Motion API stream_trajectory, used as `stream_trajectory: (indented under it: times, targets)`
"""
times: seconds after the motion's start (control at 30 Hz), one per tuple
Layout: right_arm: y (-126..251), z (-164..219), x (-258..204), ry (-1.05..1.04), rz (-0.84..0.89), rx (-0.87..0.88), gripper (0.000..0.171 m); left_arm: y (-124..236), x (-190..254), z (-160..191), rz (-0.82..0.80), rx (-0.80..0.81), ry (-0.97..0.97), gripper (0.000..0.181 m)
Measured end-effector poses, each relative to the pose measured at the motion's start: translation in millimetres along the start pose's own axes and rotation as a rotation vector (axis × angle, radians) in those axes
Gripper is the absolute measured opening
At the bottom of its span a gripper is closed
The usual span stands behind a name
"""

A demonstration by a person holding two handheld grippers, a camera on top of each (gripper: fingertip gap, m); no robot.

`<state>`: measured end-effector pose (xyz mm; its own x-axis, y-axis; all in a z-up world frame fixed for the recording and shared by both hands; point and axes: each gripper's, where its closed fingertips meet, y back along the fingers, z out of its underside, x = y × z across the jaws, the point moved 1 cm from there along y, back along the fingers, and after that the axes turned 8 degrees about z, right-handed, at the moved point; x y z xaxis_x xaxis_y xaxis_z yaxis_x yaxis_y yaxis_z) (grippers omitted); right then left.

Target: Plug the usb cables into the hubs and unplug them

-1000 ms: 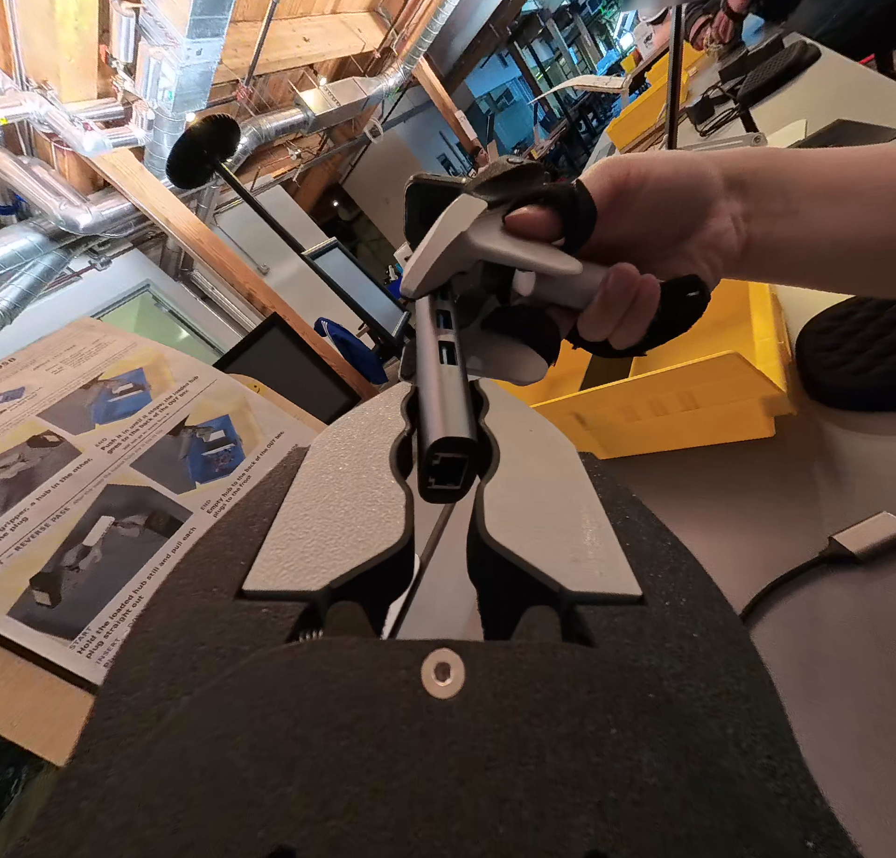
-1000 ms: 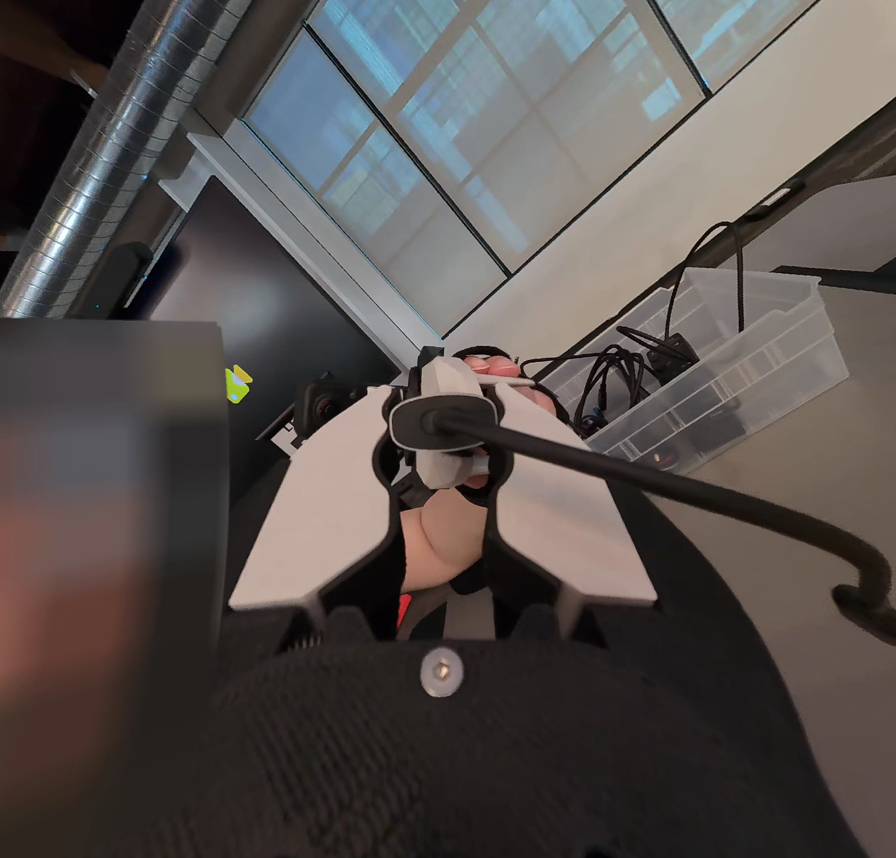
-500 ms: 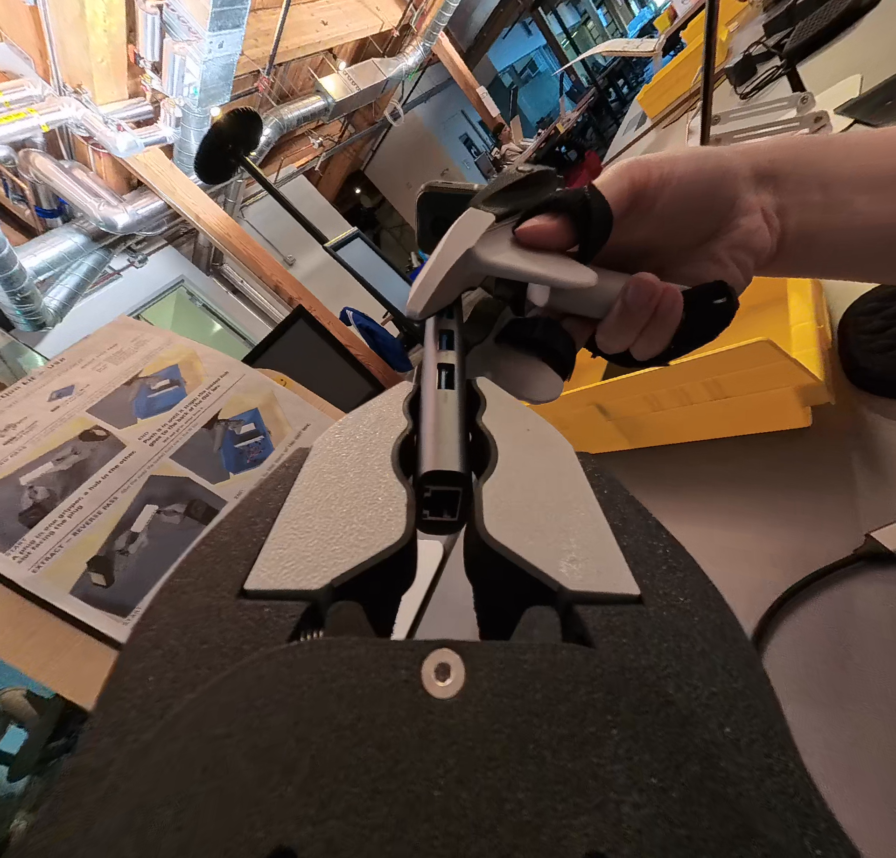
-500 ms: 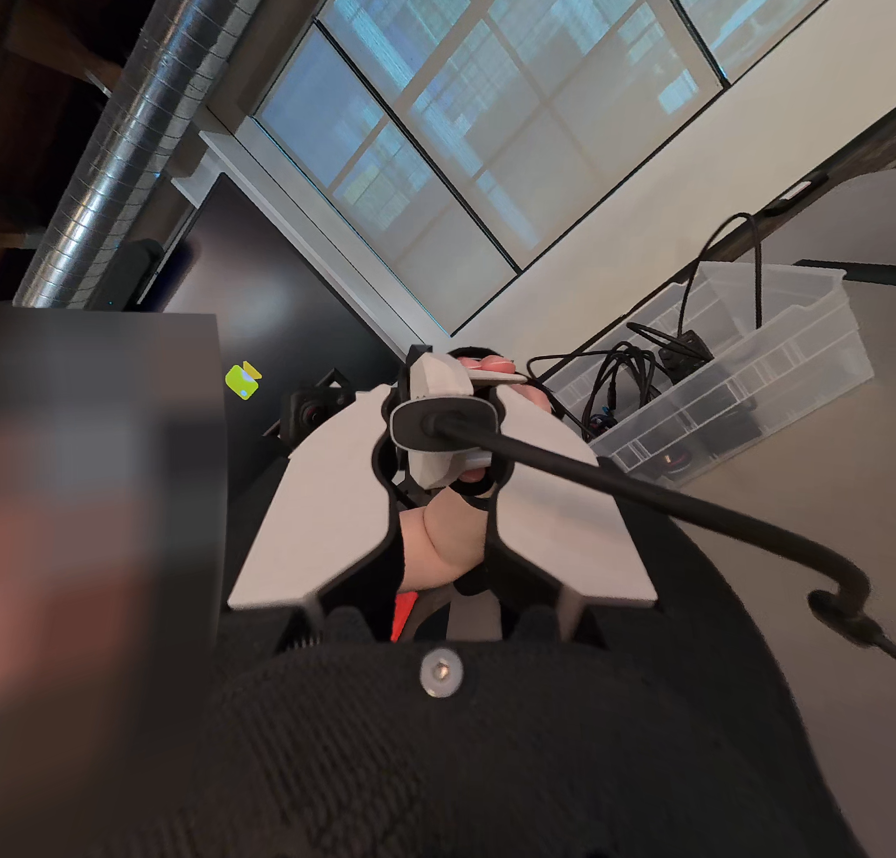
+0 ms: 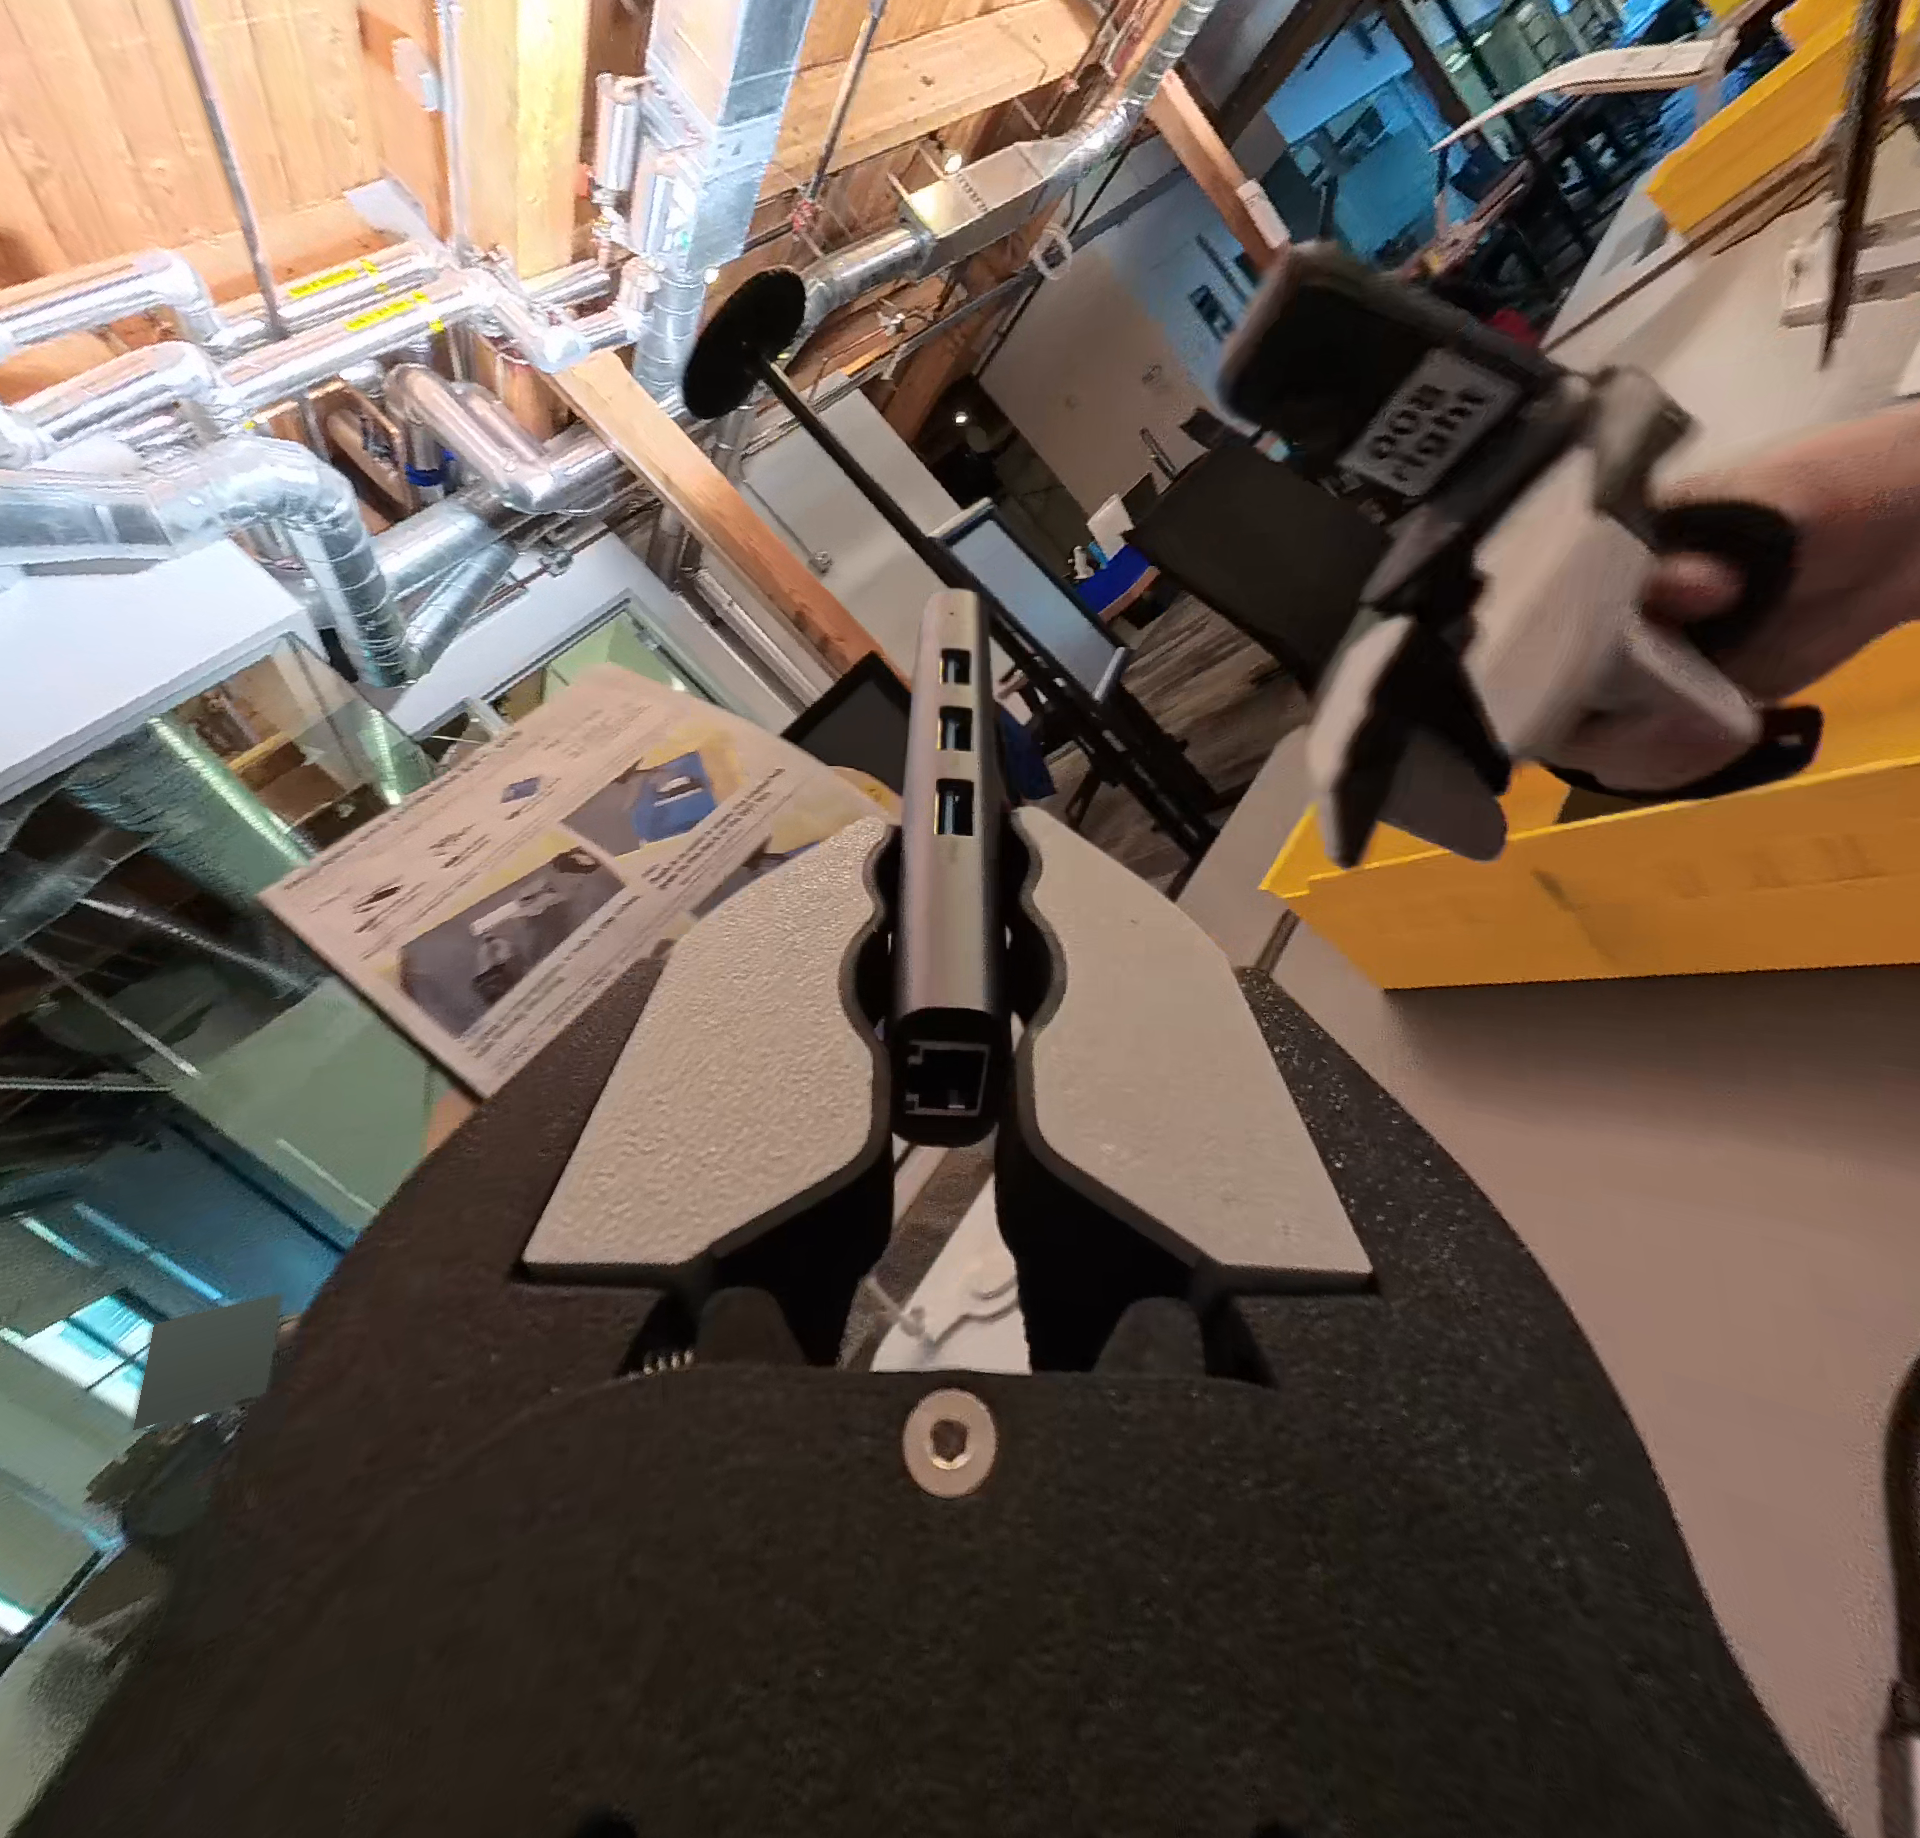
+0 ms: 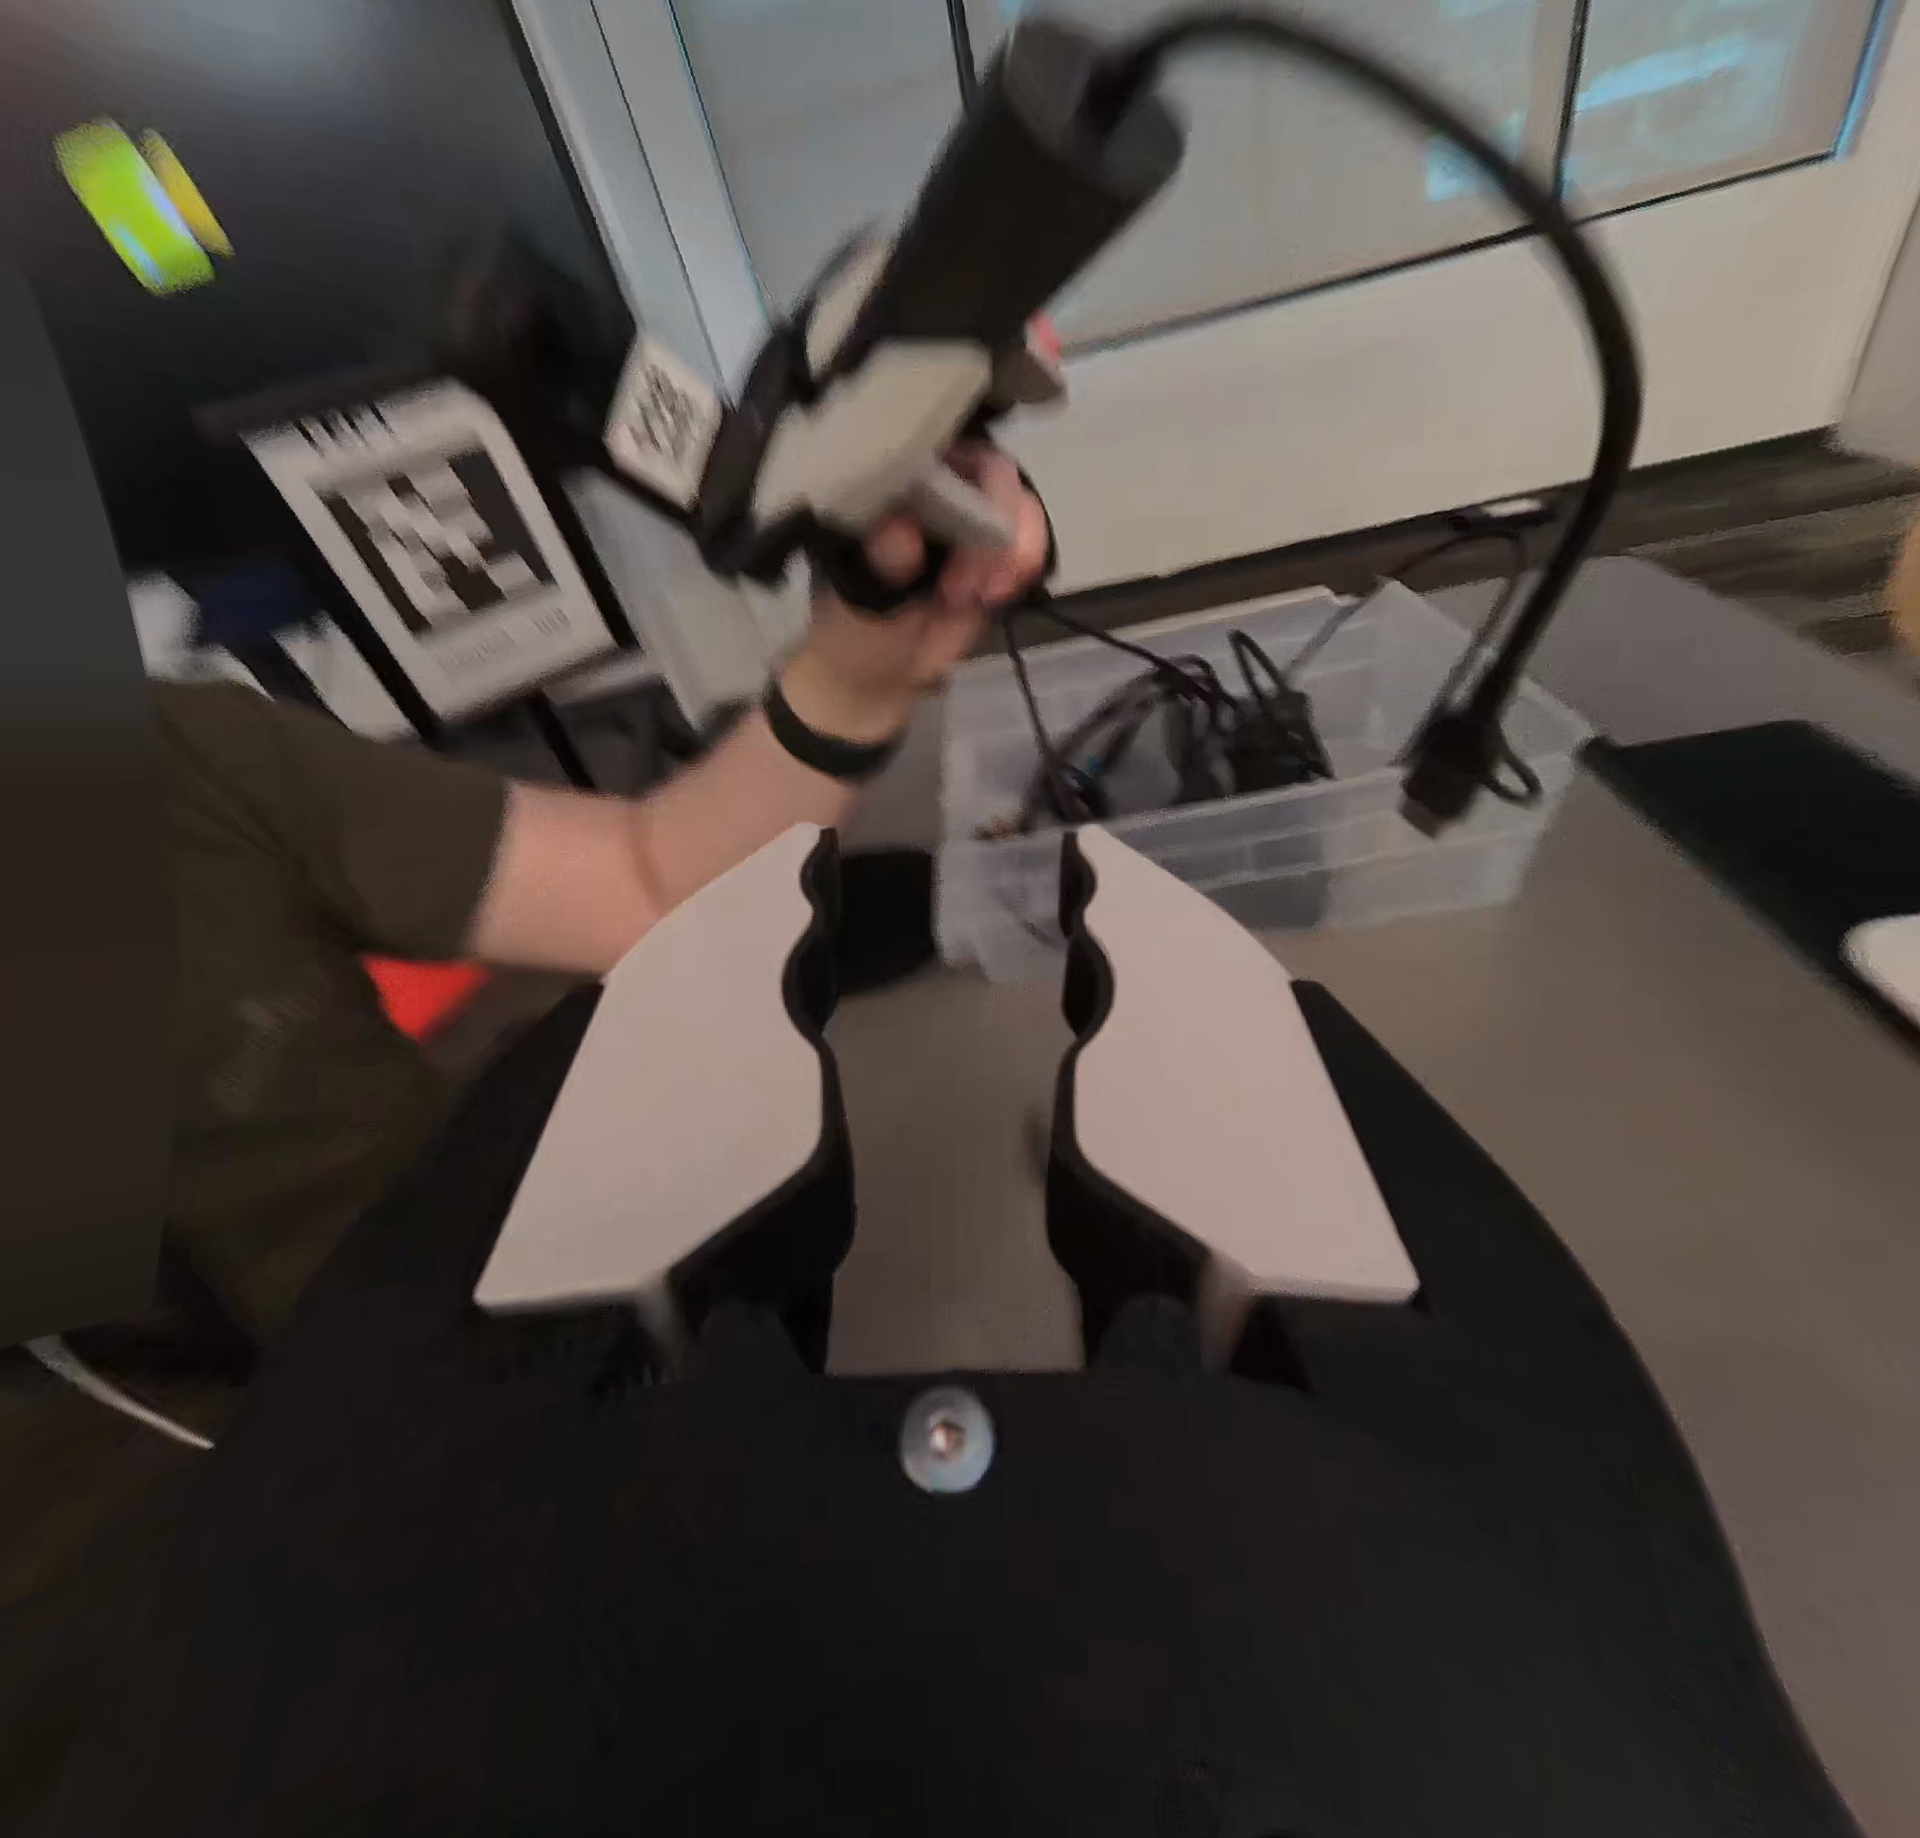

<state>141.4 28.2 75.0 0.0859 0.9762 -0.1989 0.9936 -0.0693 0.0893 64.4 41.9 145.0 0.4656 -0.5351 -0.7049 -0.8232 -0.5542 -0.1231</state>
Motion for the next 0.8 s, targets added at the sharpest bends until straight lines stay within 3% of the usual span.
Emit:
stream_trajectory:
  times: [0.07,0.2,0.3,0.4,0.8]
  targets:
    - [-7.4,25.3,9.6,0.163,0.057,-0.103,0.04,7.7,-11.2,0.5,-0.032,-0.001,0.001,0.016]
    - [-38.1,71.7,9.4,0.247,0.025,-0.206,0.029,19.8,-24.7,-1.4,-0.065,0.001,0.004,0.016]
    - [-65.1,117.1,13.0,0.132,0.007,-0.374,0.025,24.5,-27.7,-6.2,-0.068,0.011,0.004,0.016]
    - [-79.4,158.7,32.0,-0.028,0.128,-0.551,0.013,24.5,-26.1,-9.3,-0.064,0.003,-0.008,0.016]
    - [-83.2,207.7,35.4,-0.053,0.016,-0.697,0.018,21.1,-25.4,-8.6,-0.051,-0.014,-0.004,0.016]
